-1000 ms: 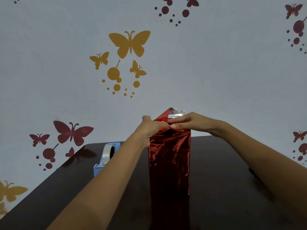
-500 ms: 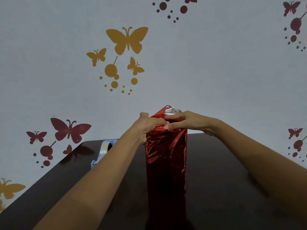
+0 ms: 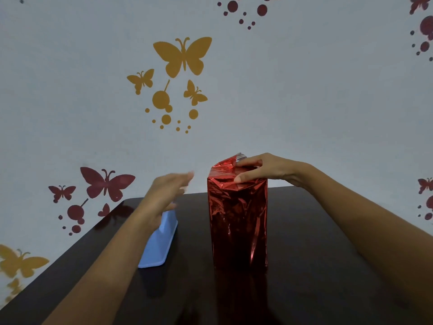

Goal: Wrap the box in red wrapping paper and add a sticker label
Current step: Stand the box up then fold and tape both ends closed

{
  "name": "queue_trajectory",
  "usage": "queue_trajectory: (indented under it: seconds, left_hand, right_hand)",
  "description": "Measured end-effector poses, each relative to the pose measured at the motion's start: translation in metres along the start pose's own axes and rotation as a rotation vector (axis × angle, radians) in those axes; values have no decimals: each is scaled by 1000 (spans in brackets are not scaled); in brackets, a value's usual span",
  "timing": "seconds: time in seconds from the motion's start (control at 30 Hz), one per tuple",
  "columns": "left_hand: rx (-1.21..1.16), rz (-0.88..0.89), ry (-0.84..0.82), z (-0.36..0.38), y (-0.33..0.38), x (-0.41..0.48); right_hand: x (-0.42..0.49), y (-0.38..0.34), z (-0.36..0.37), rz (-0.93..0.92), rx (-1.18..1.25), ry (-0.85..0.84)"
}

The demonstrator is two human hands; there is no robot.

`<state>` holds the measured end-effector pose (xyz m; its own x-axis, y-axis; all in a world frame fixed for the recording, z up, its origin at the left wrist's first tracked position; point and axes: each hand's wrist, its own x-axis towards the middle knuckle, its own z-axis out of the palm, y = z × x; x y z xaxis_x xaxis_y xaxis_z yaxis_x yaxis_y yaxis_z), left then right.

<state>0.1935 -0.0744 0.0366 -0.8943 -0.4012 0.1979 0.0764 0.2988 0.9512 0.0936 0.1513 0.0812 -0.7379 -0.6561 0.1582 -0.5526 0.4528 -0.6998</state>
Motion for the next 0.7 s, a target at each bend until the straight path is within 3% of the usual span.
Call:
queue_trajectory:
  seconds: [0.1,0.13,0.2,0.27,0.4,0.7]
  left_hand:
    - [575,57,227,-35,-44,-8]
    - [647,42,246,-45,-57,-9]
    - [540,154,258,-49,-66,-11]
    - [391,399,250,-38,-50,-12]
    - [325,673,-39,13,8,-6]
    - [451,541,-203,57,41,39]
  right_hand:
    - [3,3,2,-5,8,6]
    - [4,4,3,-9,16,6]
    - [4,6,4,-24,39,19]
    - [3,9,5,-36,53,30]
    - [3,8,6,-38,74,37]
    - [1,13,7,-64,177,29]
